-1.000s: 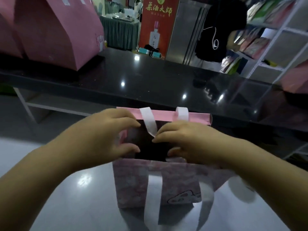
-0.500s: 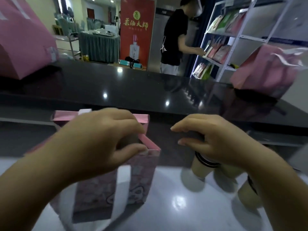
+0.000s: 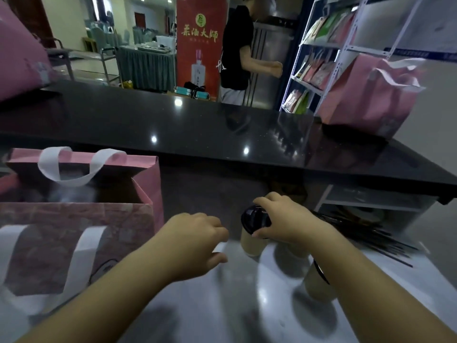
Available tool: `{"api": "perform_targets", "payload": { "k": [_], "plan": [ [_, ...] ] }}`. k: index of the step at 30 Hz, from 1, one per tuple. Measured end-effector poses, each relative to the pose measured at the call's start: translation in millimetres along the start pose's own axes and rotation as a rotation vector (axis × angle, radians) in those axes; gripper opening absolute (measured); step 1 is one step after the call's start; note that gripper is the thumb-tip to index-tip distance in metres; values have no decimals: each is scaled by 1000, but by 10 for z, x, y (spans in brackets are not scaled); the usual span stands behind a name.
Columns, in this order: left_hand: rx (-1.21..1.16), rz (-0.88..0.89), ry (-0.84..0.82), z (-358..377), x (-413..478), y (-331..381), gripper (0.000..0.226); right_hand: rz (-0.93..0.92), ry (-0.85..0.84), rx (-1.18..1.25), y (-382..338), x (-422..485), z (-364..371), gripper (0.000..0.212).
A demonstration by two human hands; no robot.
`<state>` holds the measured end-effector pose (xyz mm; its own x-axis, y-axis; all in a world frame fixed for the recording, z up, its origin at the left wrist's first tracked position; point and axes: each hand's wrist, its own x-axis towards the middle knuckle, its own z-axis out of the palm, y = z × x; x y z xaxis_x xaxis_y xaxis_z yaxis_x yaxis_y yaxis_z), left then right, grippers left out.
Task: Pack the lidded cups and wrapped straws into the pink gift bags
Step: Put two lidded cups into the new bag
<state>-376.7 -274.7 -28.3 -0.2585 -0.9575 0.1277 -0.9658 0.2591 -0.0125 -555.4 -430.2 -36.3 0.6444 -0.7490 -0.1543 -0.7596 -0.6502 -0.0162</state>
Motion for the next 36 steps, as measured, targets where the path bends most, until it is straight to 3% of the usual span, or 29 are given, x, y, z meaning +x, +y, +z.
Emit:
{"api": "perform_targets", "payload": {
  "k": [3,6,11,19,25,31,36],
  "plan": [
    [27,-44,-60,118,29,-4,40,23,-45,34,19,184,160,89],
    [15,-67,-65,174,13,-17,41,42,-96,41,31,300,275,78],
    [-105,-87,-8,67,-101,-41,41,47,-35,65,-2,293,237,74],
    [-180,-41,265,-698,-406,-225,41,-108,455,144,-404,-117,-454,71],
    [-154,-75,373,-1120,-776,-804,40,-259,756,392,-964,-217,-1047,65],
    [-125,-266,318,-1104,-1198,-1538,38,-433,764,598,-1713,-26,-1252,62],
    [-110,-346,130,-958,-1402,-1973,23,-499,626,643,-2239,204,-1122,61]
  ]
}}
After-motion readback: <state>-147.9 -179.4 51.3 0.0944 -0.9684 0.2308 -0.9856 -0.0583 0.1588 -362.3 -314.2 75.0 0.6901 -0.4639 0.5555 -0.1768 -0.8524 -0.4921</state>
